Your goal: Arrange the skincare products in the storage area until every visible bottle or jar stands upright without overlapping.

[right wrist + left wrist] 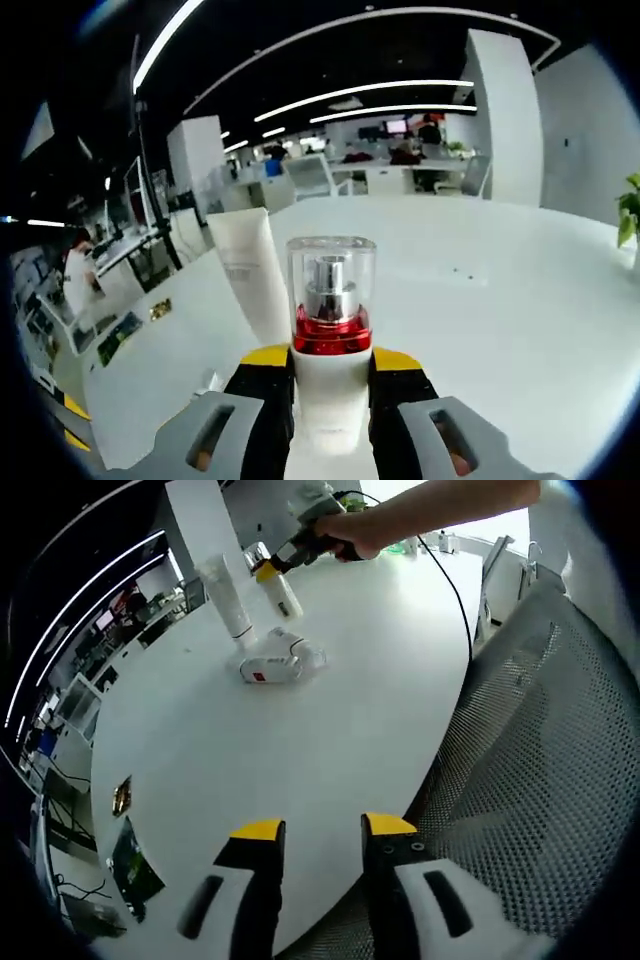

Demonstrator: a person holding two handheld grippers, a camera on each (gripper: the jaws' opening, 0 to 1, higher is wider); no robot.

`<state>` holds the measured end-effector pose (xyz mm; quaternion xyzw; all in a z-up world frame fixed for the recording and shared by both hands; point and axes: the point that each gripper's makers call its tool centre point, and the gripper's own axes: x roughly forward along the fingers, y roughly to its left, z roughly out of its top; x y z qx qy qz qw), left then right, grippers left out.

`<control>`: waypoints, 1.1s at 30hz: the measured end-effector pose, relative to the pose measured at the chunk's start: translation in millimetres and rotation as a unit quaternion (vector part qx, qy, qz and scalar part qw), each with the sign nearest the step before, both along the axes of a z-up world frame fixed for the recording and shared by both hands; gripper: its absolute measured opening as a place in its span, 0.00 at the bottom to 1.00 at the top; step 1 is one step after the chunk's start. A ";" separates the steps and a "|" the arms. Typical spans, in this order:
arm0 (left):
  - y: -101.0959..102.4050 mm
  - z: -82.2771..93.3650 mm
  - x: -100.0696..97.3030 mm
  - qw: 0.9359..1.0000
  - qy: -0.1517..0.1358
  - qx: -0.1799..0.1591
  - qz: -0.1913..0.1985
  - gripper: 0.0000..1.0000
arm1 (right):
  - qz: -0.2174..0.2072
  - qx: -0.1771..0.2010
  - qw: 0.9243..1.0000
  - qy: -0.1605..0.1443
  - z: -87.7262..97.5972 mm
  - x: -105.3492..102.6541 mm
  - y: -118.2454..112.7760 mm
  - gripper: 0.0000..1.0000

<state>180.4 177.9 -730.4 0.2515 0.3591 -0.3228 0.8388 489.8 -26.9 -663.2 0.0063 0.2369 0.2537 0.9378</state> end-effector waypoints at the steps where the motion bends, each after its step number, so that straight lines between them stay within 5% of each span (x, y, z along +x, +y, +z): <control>1: 0.1 0.2 0.2 1.000 0.000 0.000 0.001 0.26 | -0.001 0.000 1.000 -0.001 -0.6 1.8 0.3 0.22; 19: 0.0 -2.1 -0.7 1.000 0.005 0.002 -0.002 0.25 | 0.018 -0.032 0.998 -0.045 -6.8 34.7 6.3 0.22; 26: 0.4 -3.6 -1.5 1.000 0.008 0.006 -0.003 0.24 | 0.012 -0.031 0.996 -0.079 -5.1 33.5 5.5 0.22; 33: 0.8 -4.8 -2.2 1.000 0.009 0.011 -0.006 0.23 | 0.010 -0.031 0.996 -0.082 -6.2 29.7 2.7 0.22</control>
